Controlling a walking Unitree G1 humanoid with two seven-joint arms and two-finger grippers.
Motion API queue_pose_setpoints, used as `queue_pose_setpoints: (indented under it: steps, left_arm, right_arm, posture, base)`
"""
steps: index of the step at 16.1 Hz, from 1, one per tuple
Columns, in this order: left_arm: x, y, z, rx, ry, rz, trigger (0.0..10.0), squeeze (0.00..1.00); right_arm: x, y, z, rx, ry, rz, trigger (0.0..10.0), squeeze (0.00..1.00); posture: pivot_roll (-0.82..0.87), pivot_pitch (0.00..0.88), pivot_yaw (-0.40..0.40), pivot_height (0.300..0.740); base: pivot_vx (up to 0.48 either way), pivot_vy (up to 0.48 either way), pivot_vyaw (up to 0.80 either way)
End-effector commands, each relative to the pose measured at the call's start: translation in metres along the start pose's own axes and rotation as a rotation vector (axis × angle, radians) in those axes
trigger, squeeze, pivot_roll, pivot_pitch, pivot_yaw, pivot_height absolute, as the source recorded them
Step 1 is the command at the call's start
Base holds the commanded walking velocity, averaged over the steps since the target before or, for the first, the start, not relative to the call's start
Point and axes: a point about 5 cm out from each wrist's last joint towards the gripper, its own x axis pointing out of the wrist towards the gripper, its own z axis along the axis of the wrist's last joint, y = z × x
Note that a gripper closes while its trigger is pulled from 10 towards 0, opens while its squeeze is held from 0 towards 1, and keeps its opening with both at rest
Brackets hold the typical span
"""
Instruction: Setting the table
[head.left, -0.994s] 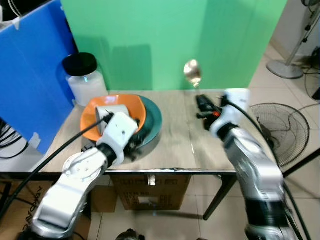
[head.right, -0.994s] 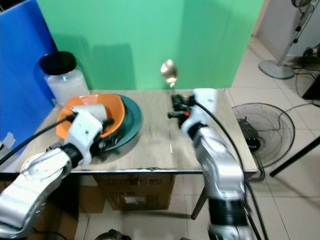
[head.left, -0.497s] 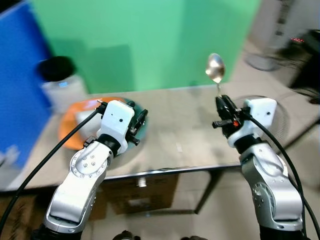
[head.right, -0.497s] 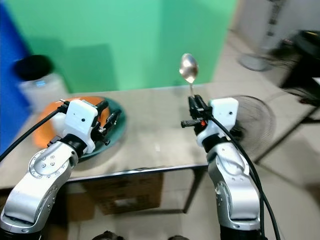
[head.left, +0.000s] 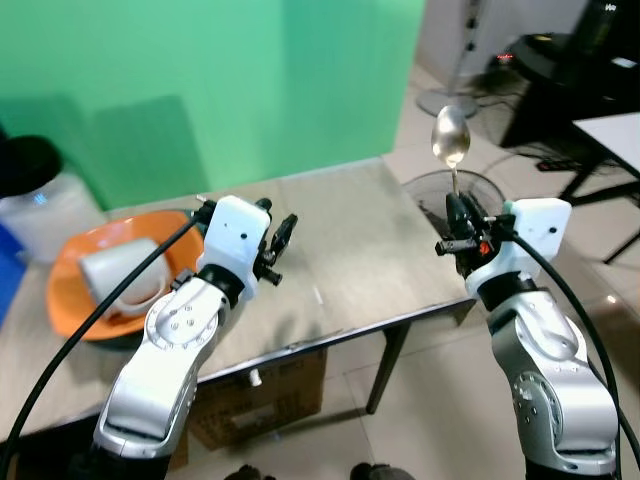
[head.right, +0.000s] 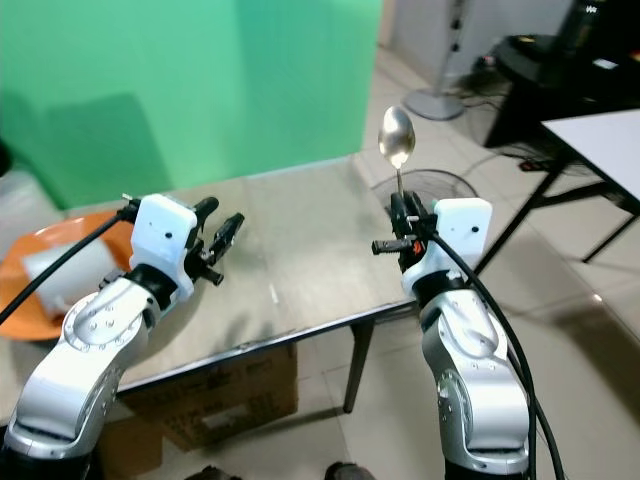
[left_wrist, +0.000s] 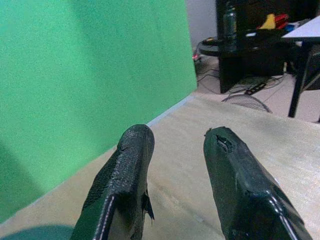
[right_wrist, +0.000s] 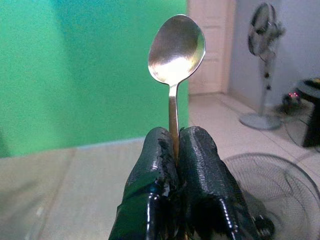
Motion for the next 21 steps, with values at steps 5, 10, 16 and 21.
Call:
queue_pose_setpoints:
  steps: [5,10,16,21]
  left_arm:
    - [0.002,0.005,-0.003,-0.015,0.02,0.044,10.0,0.0]
    - [0.001,0.012,-0.006,-0.027,0.034,0.089,10.0,0.0]
    - [0.005,0.012,-0.004,-0.055,0.015,0.098,10.0,0.0]
    - [0.007,0.013,-0.004,-0.061,0.014,0.105,10.0,0.0]
  right_arm:
    - [-0.001,-0.002,0.01,0.009,-0.006,-0.023,10.0,0.0]
    - [0.001,-0.003,0.01,0.002,0.013,-0.033,10.0,0.0]
    - [0.001,-0.005,0.011,-0.009,0.024,-0.047,10.0,0.0]
    - [0.0,-0.006,0.009,-0.018,0.05,-0.056,10.0,0.0]
  posture:
    - [0.09,0.0,0.014,0.74]
    - [0.09,0.0,0.015,0.74]
    - [0.07,0.0,0.021,0.74]
    - [0.07,0.0,0.021,0.74]
  base:
    - [0.0,0.0,-0.8]
    - [0.0,0.0,-0.8]
    - [0.0,0.0,-0.8]
    - [0.0,-0.162,-0.8]
